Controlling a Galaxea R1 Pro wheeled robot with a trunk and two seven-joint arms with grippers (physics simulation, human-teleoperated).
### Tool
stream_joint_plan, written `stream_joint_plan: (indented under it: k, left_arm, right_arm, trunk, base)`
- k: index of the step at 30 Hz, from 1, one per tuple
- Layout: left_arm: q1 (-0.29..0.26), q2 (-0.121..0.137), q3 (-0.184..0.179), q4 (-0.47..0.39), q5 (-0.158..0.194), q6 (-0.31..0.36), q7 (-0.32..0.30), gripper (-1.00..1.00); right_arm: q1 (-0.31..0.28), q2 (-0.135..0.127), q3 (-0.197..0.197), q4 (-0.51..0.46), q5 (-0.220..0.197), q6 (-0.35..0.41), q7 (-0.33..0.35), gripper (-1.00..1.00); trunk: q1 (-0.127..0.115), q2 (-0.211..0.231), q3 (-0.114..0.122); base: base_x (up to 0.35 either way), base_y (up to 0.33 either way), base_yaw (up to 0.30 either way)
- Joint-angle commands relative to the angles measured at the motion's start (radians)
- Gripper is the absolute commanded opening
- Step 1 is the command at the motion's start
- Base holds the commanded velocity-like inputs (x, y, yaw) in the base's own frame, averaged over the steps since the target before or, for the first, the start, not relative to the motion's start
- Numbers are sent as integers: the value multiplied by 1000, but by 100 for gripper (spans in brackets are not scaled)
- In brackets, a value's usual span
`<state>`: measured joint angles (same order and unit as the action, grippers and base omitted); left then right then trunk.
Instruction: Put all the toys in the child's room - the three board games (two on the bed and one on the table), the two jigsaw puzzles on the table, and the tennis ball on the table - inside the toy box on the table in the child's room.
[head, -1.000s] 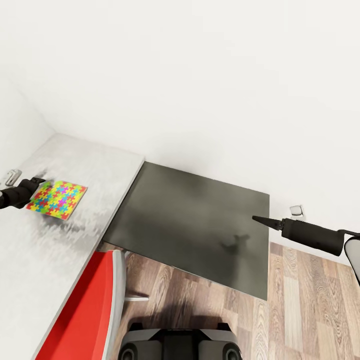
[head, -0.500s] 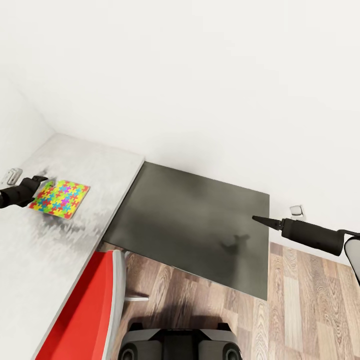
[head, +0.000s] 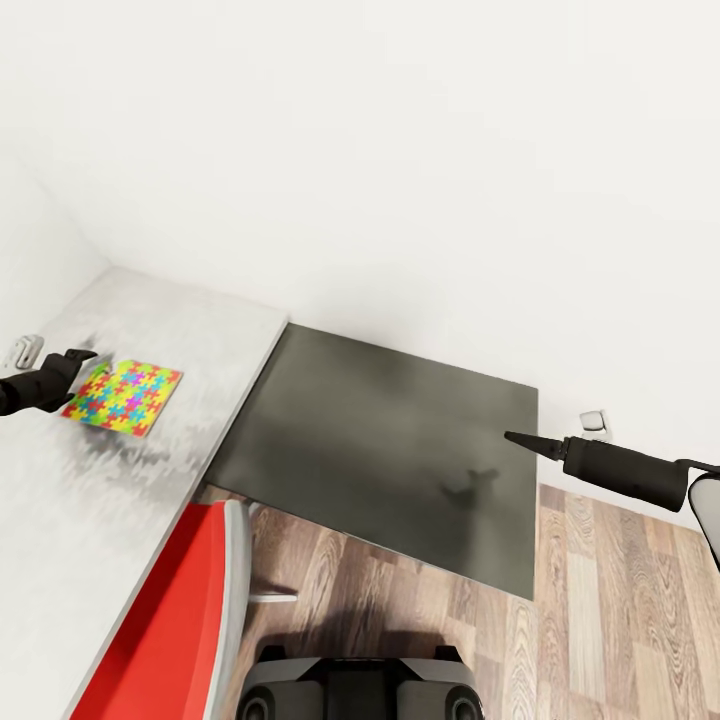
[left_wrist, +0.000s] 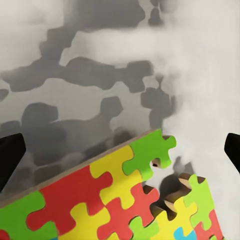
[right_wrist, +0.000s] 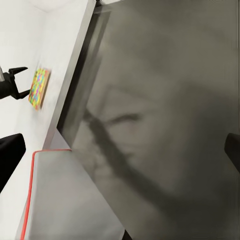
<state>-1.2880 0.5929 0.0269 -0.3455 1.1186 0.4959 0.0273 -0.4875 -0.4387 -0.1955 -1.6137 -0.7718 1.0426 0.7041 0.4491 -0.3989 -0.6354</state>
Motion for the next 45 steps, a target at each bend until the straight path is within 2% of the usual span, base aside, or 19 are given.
stream_joint_plan:
  k: [1,28,45]
  left_arm:
    - [1,-18,1,0,15,5,4,100]
    - [1,-21,2,0,20,6,3,100]
    - [2,-15,4,1,21,7,2,100]
  right_arm:
    - [-1,0,-1,0,5,5,6,100]
    - [-2,0,-1,0,5,5,6,100]
    - [-2,0,0,0,5,5,6,100]
  trunk:
    - [1,-1,-1]
    - [1,-1,-1]
    - [1,-1,-1]
  base:
    - [0,0,-114]
    - [0,0,-229]
    - [0,0,-45]
